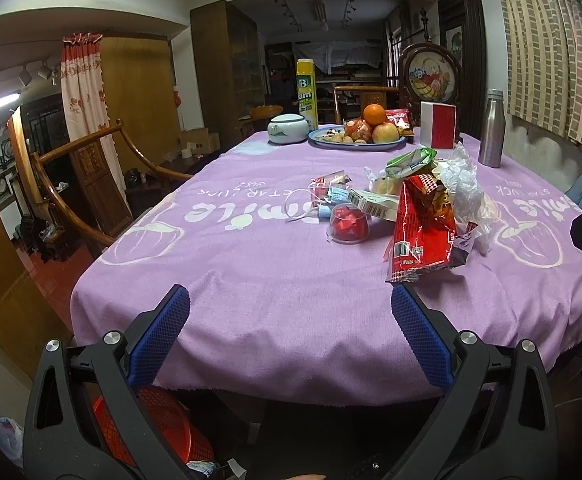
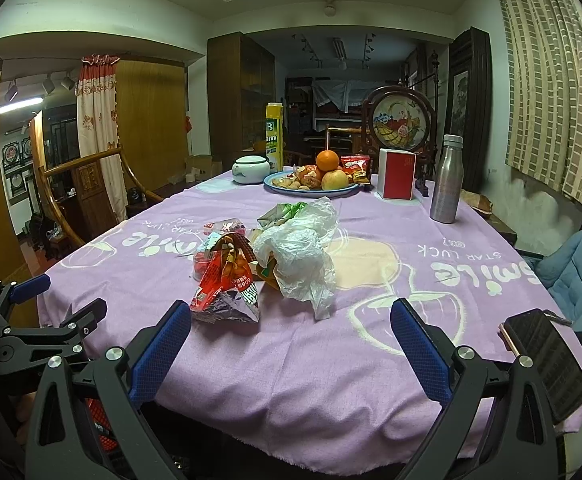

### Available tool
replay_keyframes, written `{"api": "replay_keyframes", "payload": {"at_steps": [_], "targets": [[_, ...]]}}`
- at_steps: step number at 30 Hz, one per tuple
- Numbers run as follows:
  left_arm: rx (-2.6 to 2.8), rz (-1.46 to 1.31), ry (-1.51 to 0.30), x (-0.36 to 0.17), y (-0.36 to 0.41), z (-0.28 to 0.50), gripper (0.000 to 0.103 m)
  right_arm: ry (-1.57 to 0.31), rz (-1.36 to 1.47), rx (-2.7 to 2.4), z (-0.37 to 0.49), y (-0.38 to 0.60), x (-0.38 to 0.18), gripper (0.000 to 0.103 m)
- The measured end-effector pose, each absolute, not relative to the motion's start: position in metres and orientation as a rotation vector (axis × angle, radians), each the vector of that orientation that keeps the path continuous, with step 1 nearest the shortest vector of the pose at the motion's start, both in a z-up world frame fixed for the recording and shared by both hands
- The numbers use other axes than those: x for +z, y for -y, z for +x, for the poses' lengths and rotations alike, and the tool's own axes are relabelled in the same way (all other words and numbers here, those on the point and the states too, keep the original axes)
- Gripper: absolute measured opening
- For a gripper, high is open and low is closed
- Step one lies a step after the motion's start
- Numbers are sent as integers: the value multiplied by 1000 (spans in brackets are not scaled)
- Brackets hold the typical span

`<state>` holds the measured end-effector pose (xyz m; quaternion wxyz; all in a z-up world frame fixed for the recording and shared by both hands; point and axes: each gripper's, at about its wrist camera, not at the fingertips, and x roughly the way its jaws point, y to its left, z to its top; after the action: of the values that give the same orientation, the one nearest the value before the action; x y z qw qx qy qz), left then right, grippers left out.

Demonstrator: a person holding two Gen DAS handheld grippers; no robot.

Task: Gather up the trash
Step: 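Move both tools toward the pile of wrappers on the table, then grasp the red snack bag with the left tool while the right tool grasps the plastic bag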

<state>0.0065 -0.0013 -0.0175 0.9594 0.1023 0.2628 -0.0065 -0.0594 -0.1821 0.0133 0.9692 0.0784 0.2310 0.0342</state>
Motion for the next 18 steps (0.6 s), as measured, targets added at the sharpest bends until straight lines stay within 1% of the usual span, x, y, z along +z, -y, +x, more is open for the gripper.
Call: {"api": "replay_keyframes", "payload": {"at_steps": [3,8,14,18], "targets": [[-7,248,-556,-17,2,8,96,-471,162,67,-57,183,12,97],[-25,169,-522,-21,1,12,96,-484,169,66,-50,185,8,97],[-62,146,-583,-33,-1,26,96,-532,192,72,-33,191,-10,97],[-105,149,-577,-39,4,36,96,-551,200,55,-23,198,-19,97]]}}
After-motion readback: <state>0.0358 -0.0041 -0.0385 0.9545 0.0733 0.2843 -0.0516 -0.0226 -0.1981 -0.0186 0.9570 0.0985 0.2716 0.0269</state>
